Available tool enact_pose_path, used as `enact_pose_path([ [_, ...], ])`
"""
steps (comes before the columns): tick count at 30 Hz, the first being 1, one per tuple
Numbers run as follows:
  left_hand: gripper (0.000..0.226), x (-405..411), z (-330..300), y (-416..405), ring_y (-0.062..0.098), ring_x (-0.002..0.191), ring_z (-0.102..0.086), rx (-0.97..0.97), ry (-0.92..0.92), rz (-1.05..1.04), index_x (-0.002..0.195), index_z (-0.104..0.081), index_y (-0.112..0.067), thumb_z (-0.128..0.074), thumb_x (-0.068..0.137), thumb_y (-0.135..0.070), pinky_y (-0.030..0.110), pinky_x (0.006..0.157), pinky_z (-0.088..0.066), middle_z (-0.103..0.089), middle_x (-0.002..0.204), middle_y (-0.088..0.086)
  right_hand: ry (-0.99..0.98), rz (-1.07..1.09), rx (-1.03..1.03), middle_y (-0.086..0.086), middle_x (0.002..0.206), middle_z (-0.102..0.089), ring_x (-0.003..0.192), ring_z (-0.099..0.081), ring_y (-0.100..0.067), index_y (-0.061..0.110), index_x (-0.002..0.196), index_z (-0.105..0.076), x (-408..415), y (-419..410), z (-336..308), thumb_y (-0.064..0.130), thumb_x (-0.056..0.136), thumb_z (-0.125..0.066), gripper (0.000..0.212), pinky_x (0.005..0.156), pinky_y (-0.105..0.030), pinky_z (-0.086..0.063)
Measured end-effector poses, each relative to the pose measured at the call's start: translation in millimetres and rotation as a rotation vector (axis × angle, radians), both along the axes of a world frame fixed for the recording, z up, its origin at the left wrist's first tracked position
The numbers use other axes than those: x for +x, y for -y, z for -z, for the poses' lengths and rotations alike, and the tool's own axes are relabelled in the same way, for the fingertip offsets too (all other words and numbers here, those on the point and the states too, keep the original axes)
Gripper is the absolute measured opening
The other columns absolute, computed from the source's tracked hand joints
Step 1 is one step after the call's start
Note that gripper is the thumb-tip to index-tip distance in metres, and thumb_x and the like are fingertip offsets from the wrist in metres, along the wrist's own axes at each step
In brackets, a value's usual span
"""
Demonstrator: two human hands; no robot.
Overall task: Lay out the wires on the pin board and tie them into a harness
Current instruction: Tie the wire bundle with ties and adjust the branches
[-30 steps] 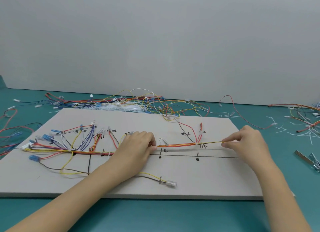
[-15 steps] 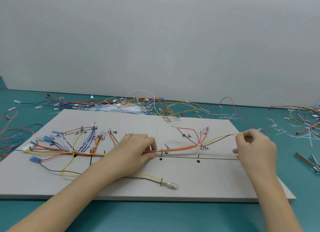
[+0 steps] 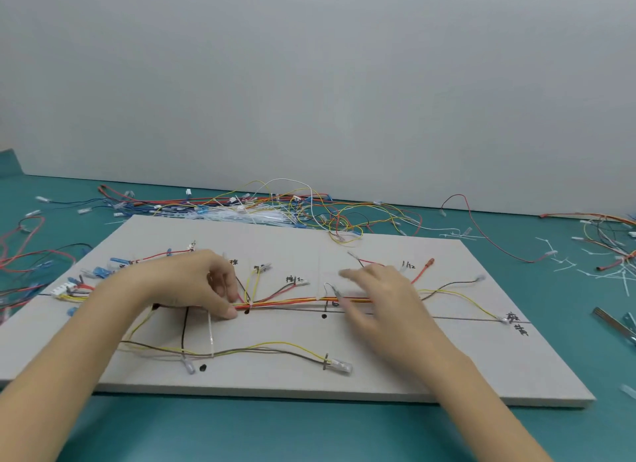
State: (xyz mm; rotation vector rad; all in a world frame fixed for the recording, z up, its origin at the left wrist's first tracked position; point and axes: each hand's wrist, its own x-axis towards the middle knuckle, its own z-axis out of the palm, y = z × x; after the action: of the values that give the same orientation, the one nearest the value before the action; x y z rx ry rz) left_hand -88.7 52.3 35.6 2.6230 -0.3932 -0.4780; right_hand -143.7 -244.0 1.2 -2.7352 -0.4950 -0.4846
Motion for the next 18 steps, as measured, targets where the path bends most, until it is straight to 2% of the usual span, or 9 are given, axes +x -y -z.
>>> enact_pose_path([
  [4, 0.01, 3, 5, 3, 0.012, 0.076, -0.063, -0.04, -0.02, 0.021, 0.078, -0.073, -0.024, -0.082, 0.076, -0.026, 0.035, 0.081, -0.051, -0.072, 0.085, 0.0, -0.005, -0.036, -0.117, 0.006, 0.12, -0.052, 0.117, -0.043, -0.018, 0.03, 0.125, -0.059, 4, -30, 8, 0.038, 0.098, -0.047, 0.031, 0.108, -0.034, -0.021],
  [9, 0.005, 2, 9, 5, 0.005, 0.071, -0.057, -0.035, -0.05, 0.056, 0.084, -0.069, -0.021, -0.073, 0.086, -0.021, 0.025, 0.076, -0.047, -0.067, 0.08, -0.005, -0.134, -0.086, -0.064, -0.001, 0.105, -0.054, 0.103, -0.047, -0.023, 0.018, 0.106, -0.064, 11, -31, 0, 0.025, 0.099, -0.048, 0.019, 0.085, -0.033, -0.034],
  [14, 0.005, 2, 7, 6, 0.003, 0.07, -0.054, -0.049, -0.053, 0.071, 0.085, -0.067, -0.02, -0.069, 0.089, -0.018, 0.019, 0.072, -0.044, -0.064, 0.08, -0.007, -0.191, -0.149, 0.012, -0.006, 0.102, -0.052, 0.099, -0.048, -0.024, 0.008, 0.102, -0.063, 8, -29, 2, 0.019, 0.1, -0.048, 0.019, 0.086, -0.034, -0.039],
  [18, 0.007, 2, 8, 7, 0.004, 0.071, -0.053, -0.064, -0.055, 0.079, 0.084, -0.066, -0.019, -0.068, 0.09, -0.016, 0.02, 0.072, -0.043, -0.063, 0.079, -0.006, -0.238, -0.15, 0.011, -0.01, 0.102, -0.053, 0.098, -0.049, -0.026, 0.004, 0.1, -0.063, 10, -31, -3, 0.016, 0.101, -0.044, 0.023, 0.086, -0.035, -0.04],
])
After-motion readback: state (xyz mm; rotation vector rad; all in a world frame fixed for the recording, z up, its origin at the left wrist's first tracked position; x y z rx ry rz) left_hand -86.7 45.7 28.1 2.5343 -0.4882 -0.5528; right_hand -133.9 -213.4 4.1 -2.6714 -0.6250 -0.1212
